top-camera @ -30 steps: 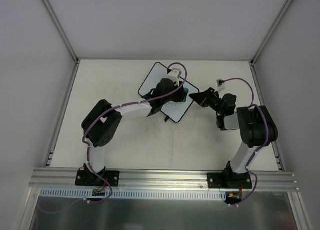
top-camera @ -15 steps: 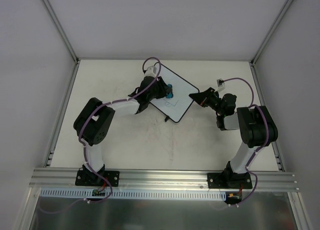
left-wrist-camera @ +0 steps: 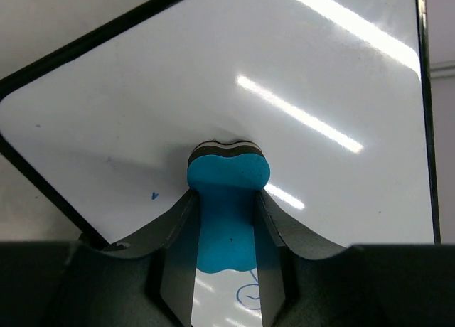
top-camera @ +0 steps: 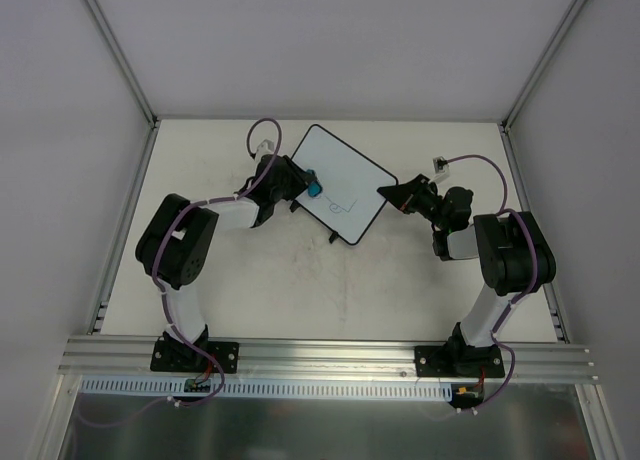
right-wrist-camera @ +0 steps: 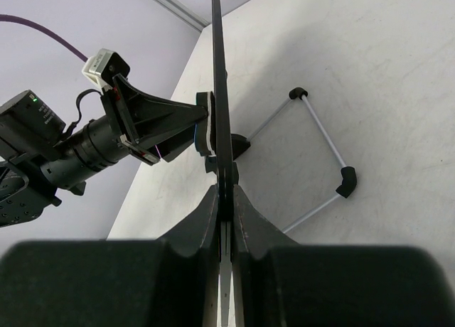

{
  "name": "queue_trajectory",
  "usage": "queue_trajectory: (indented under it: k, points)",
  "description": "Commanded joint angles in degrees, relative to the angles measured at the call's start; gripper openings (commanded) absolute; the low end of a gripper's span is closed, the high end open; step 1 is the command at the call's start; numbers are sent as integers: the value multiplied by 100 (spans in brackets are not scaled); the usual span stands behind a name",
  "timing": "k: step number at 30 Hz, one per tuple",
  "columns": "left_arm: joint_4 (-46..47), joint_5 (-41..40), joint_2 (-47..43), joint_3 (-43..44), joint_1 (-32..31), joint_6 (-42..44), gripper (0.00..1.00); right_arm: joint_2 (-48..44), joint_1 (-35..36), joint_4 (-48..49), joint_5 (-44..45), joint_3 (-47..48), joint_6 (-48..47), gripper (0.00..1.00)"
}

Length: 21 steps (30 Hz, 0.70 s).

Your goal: Erase the whiteboard

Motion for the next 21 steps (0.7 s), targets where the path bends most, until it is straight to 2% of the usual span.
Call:
queue_trajectory:
  k: [1,3,9,15,21]
  points:
    - [-1482,-583,432,-436,68,-162,0,38,95,107,-36,144,-293,7]
    - [-1579,-733,379,-489,86,-293,0,47,95,124,-36,144,-266,7]
    - [-2827,-1542,361,-102,86,-689,0,55,86,142,-36,144,-258,7]
    - [-2881,-1525,387,-49,95,-725,0,73,78,168,-37,144,-231,7]
    - [-2881,-1226,669,381,-63,-453,0,82,69,168,-45,153,-222,7]
